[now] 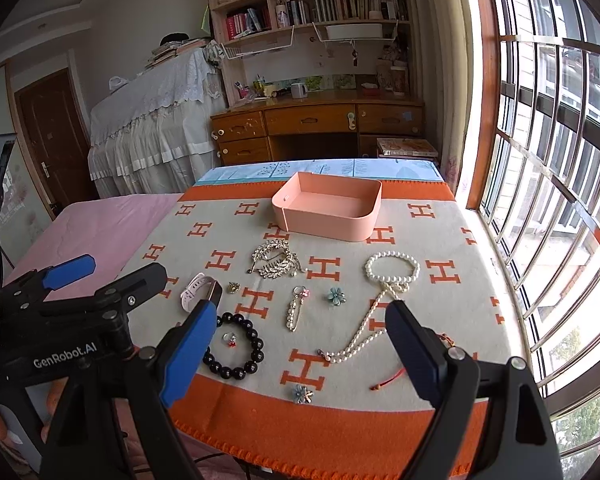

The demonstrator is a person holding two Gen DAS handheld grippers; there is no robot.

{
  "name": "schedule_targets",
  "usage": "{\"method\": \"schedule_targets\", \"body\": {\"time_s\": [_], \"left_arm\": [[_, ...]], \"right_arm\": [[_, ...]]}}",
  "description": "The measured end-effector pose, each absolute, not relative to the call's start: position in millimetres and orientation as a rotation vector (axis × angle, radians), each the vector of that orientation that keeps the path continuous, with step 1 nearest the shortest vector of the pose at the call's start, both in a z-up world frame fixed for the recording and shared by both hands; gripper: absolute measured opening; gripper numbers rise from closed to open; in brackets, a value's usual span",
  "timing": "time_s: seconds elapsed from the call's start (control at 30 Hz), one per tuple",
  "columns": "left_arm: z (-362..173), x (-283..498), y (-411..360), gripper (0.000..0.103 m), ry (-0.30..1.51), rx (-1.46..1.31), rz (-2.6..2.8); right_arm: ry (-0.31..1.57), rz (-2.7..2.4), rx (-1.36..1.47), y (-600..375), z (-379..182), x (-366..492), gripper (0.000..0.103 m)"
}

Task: Organize jewelry

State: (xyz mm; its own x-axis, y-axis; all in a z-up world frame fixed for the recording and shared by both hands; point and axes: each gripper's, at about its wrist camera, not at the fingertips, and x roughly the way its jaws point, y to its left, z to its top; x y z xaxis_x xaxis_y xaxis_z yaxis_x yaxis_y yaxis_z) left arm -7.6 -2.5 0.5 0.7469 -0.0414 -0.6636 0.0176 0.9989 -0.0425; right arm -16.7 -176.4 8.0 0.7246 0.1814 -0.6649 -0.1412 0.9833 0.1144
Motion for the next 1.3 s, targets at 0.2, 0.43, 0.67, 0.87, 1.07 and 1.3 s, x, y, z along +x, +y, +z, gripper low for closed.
{"method": "schedule_targets", "body": {"time_s": [0.2,0.43,0.67,0.87,1.07,1.3], "left_arm": [[0.9,-8.9,-2.3,0.102,0.726,-0.032,-0.030],[1.1,-12.8,-1.5,0.102,0.722,-0.024,-0.025],[-0.3,-9.2,-2.5,0.102,0.726,-0.027,-0.026],[-1.2,-10.8,-2.3,0.102,0.726,-0.027,-0.025],[-1.0,-10.5,-2.2,0.102,0.728,-0.028,-0.027],[-3.0,-12.5,-2.5,0.102,0.731,-0.026,-0.026]], "right_arm": [[0.742,0.178,0.060,-176.3,6.2,-16.9,0.087],[0.741,0.174,0.059,-176.3,4.8,-17.8,0.087],[0.743,0.176,0.062,-177.2,5.7,-17.6,0.087],[0.744,0.177,0.064,-177.8,5.8,-17.1,0.087],[0.745,0.177,0.066,-178.0,4.7,-17.3,0.087],[0.747,0.178,0.068,-178.5,4.8,-17.2,0.087]]}}
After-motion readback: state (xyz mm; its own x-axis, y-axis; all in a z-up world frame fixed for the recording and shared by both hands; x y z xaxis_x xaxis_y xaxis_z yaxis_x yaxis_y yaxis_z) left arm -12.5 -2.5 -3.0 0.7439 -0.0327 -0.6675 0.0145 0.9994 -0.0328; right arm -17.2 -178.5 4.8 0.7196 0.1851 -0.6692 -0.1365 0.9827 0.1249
